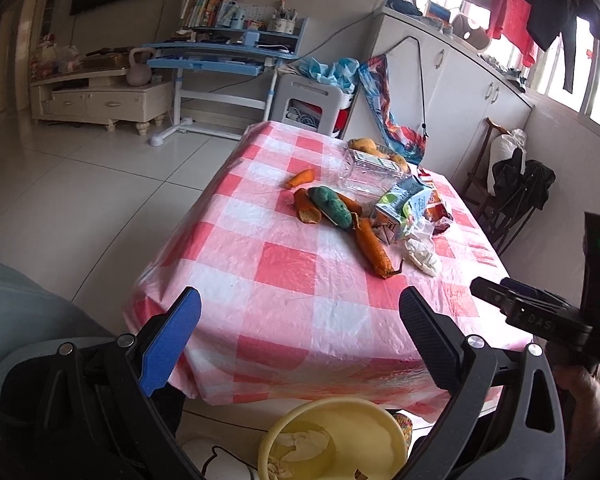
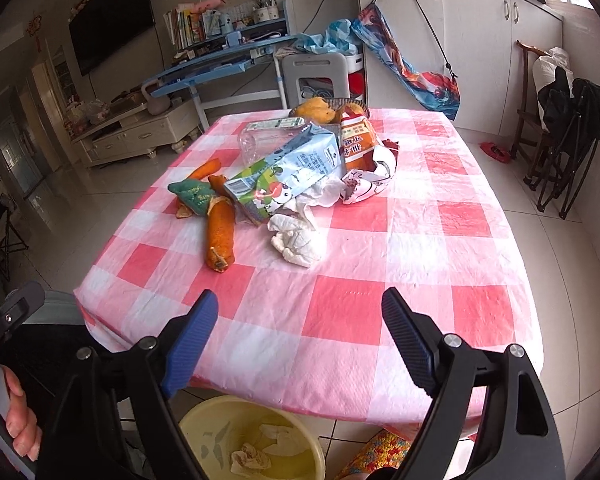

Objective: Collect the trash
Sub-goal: 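Grasp the orange peel with the left gripper while the right gripper grasps a white tissue, then carry both items over the yellow basin and open both grippers to drop them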

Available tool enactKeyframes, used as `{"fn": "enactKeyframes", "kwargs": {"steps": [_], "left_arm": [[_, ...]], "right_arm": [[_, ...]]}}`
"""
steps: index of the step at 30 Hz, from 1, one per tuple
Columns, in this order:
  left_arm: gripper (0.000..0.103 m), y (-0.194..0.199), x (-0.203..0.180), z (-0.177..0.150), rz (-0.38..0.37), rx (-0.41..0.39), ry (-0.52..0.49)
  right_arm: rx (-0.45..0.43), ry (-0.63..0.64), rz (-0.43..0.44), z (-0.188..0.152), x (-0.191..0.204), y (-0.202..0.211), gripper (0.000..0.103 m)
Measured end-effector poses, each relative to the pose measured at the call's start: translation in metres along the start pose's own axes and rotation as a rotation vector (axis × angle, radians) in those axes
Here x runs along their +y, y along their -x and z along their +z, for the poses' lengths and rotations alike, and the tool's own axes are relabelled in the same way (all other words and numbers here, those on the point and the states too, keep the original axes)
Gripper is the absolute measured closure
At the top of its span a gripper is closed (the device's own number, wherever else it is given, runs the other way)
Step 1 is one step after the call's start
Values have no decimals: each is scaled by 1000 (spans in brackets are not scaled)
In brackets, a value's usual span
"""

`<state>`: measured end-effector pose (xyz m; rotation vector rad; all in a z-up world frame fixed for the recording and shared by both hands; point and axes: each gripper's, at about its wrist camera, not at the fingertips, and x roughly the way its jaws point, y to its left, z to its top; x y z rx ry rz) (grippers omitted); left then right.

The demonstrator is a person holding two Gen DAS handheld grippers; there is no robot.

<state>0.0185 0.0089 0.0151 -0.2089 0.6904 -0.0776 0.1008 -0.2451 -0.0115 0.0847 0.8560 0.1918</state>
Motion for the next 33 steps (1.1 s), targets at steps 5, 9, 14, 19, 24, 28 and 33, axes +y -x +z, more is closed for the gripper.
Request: {"fn": "enactKeyframes", "kwargs": {"steps": [5, 9, 14, 19, 24, 28, 33], "left_arm": [[7, -46, -35, 21, -47, 51, -61], [8, -84, -49, 35, -59, 90, -26], [22, -130, -62, 41, -57, 152, -32], [52, -164, -76, 39, -61, 204, -78], [84, -158, -71, 32, -98, 217, -110], [85, -135, -51, 23, -106, 221, -91], [85, -101, -33, 17, -99, 198, -66]], "right_arm": [[55, 41, -12, 23, -3, -36, 39], [102, 60, -9, 30, -6, -59, 42], [131, 63, 7, 26, -10, -72, 56], [134, 89, 37, 24, -5, -70, 77], [144, 69, 80, 22, -5, -65, 86], [143, 36, 139, 16, 0, -53, 86], [135, 61, 205, 4, 23, -34, 86]]}}
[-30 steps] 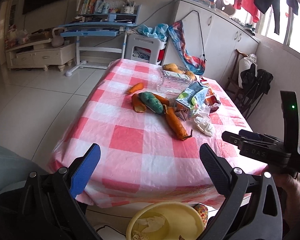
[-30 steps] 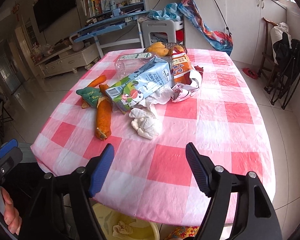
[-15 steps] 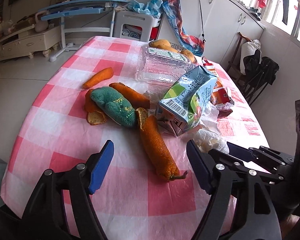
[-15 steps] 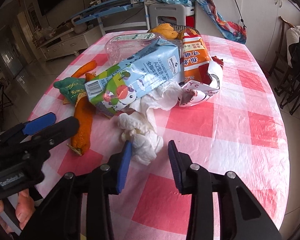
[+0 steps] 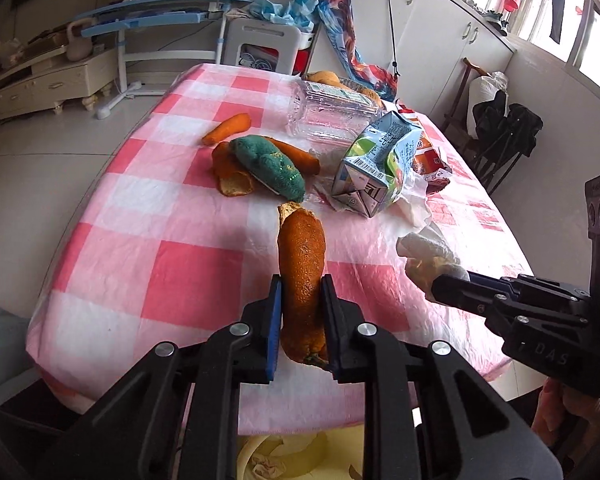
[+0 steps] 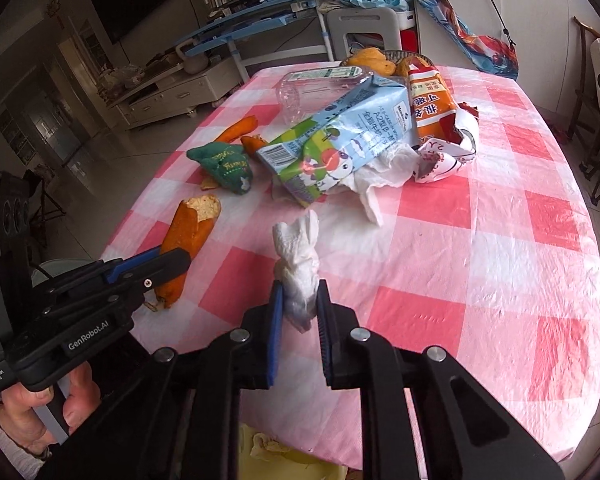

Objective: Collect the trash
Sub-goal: 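Carry both items over the yellow basin and open both grippers to drop them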

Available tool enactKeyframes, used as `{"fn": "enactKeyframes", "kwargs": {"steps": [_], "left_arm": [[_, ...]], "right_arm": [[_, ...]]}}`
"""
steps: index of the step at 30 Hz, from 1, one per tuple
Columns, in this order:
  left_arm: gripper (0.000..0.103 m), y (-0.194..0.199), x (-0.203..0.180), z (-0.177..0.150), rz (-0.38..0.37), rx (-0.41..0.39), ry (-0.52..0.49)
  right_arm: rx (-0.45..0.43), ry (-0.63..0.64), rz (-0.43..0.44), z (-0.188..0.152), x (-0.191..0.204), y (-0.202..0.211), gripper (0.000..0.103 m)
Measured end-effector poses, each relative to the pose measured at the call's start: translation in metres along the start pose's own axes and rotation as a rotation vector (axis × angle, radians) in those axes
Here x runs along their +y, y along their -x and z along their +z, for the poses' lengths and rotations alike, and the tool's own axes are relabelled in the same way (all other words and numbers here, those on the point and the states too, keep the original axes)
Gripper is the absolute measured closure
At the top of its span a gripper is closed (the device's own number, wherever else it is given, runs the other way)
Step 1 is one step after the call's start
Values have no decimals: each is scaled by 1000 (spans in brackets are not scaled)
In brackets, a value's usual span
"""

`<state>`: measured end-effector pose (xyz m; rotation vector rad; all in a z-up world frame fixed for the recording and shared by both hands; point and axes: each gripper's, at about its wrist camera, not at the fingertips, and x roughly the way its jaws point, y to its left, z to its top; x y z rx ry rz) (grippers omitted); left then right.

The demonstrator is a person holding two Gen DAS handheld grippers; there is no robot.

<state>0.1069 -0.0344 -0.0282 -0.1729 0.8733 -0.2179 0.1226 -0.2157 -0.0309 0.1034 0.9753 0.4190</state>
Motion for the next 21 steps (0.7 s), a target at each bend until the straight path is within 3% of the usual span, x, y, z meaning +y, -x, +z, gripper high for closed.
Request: {"fn": "enactKeyframes", "kwargs": {"steps": [7, 11, 14, 16, 18, 21], "left_arm": [[85, 42, 12, -31, 21, -13, -17], [85, 57, 13, -51, 21, 9, -28], [85, 67, 8, -66, 11, 28, -50], [85, 71, 4, -76, 2, 54, -70], [85, 71, -4, -86, -15, 111, -104], [84, 61, -21, -108, -49, 261, -212]], "right_arm": [[89, 48, 81, -50, 36, 11, 86], [161, 93, 42, -84, 51, 14, 85], [74, 34, 8, -85, 42, 32, 69], [-29, -11, -40, -79, 36, 48, 49], [-118, -50, -57, -74, 30, 61, 48], [-207, -92, -74, -69, 23, 70, 44]]}}
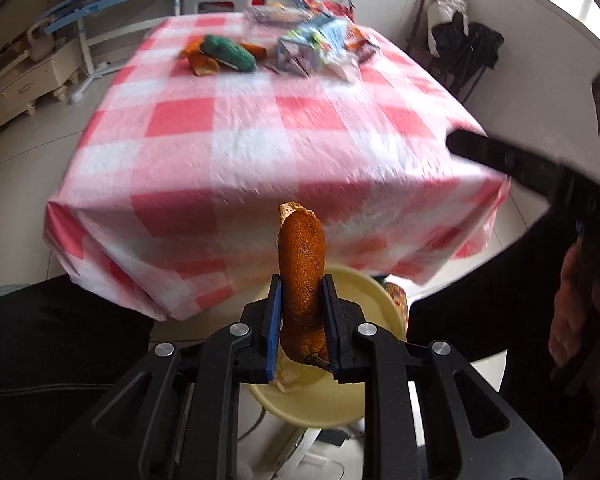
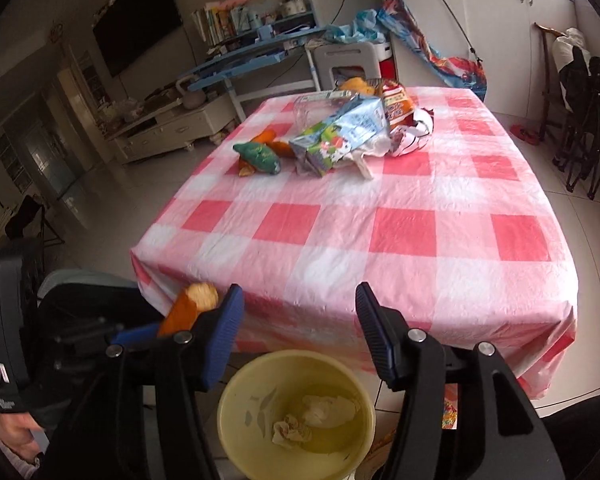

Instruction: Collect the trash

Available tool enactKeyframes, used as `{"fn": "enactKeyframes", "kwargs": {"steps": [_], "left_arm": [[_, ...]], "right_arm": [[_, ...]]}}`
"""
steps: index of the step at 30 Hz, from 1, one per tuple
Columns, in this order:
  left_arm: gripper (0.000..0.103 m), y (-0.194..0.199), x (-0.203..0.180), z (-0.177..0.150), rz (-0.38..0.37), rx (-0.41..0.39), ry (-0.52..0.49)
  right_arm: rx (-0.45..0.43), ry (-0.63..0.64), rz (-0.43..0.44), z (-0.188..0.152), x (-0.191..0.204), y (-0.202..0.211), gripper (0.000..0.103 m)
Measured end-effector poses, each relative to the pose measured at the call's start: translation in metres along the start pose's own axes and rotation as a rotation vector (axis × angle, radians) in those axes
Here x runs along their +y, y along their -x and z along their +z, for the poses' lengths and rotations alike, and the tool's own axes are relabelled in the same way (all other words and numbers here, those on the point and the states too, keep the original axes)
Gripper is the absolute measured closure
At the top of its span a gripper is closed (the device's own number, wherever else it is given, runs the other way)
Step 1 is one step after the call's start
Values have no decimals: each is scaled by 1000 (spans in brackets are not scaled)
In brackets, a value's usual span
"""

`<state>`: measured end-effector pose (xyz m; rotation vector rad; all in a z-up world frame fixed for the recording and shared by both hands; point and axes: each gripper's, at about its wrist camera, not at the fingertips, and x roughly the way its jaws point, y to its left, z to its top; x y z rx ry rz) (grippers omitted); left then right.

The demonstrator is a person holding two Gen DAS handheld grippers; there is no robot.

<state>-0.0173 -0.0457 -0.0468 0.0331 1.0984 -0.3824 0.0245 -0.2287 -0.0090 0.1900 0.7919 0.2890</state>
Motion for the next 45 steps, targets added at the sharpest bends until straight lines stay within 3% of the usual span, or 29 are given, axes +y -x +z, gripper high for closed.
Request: {"fn": "enactKeyframes", "kwargs": {"steps": [2, 4, 5, 6, 9, 12, 18, 22, 28, 45], "left_arm": [[83, -12, -15, -13, -7, 94, -87], [82, -18, -26, -20, 25, 127, -146], [78, -17, -28, -20, 37, 124, -160], [67, -13, -29, -19, 34, 111, -161], [38, 4, -21, -14, 69, 16, -130], [33, 19, -5, -4, 87, -69, -59], [14, 56, 41, 4, 142, -301, 202], [14, 66, 60, 2, 136, -370, 308], [12, 68, 53, 4, 188, -414, 269], [10, 71, 49, 0, 219, -449, 254]], "right_arm": [[-21, -18, -2, 2, -2, 0, 44], [-28, -18, -15, 1, -5, 3, 43], [-34, -14, -23, 1, -4, 2, 43], [-41, -10, -30, 1, -3, 4, 41], [-71, 8, -49, -1, -3, 14, 36], [-88, 20, -70, -2, -2, 17, 34], [-115, 52, -111, -2, 3, 18, 30], [-119, 81, -134, -3, 7, 15, 29], [-119, 127, -159, -5, 15, 12, 28], [-128, 155, -162, -7, 20, 12, 26]]}}
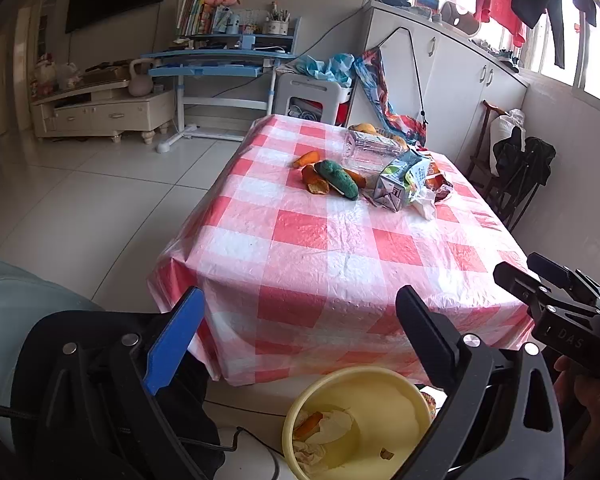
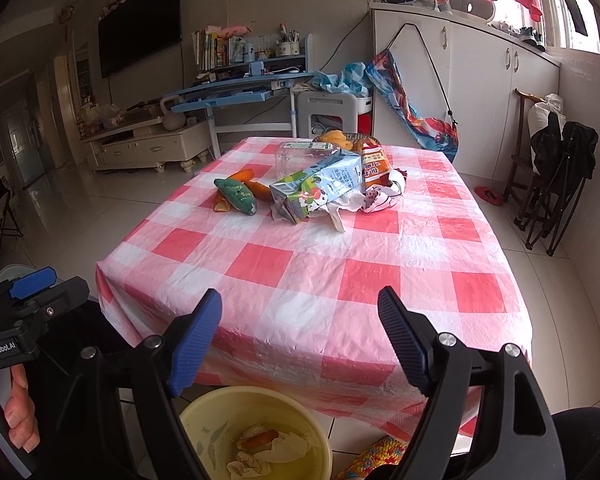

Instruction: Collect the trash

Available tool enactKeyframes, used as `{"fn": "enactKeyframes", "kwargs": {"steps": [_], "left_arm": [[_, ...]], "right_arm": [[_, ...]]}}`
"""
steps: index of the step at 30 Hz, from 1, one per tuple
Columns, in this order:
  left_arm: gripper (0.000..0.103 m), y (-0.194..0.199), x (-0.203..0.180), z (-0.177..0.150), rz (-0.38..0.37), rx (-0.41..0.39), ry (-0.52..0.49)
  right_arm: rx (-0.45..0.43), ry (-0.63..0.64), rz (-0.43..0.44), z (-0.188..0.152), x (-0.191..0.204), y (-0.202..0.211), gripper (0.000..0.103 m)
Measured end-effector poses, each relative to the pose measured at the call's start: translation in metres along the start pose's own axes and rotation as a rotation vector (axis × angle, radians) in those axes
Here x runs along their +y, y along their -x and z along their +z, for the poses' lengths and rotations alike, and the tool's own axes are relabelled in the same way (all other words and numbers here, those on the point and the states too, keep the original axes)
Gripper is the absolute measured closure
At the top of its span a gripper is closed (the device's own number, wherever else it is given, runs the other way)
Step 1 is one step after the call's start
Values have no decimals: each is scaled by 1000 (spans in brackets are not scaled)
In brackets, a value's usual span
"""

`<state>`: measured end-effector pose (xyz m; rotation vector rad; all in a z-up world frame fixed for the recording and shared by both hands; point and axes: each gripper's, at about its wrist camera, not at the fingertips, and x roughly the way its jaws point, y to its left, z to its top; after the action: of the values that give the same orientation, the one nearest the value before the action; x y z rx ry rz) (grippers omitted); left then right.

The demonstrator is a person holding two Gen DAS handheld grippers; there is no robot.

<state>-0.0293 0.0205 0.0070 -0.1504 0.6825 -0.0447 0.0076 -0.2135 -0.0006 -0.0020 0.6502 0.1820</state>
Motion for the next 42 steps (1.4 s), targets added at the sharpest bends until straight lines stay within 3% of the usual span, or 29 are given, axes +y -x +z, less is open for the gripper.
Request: {"fn": "enactKeyframes", "kwargs": {"steps": [42], "left_arm": [[7, 1, -3, 0, 11, -8, -21]], "right_arm": [[-3, 25, 3, -1, 6, 1, 26]]}}
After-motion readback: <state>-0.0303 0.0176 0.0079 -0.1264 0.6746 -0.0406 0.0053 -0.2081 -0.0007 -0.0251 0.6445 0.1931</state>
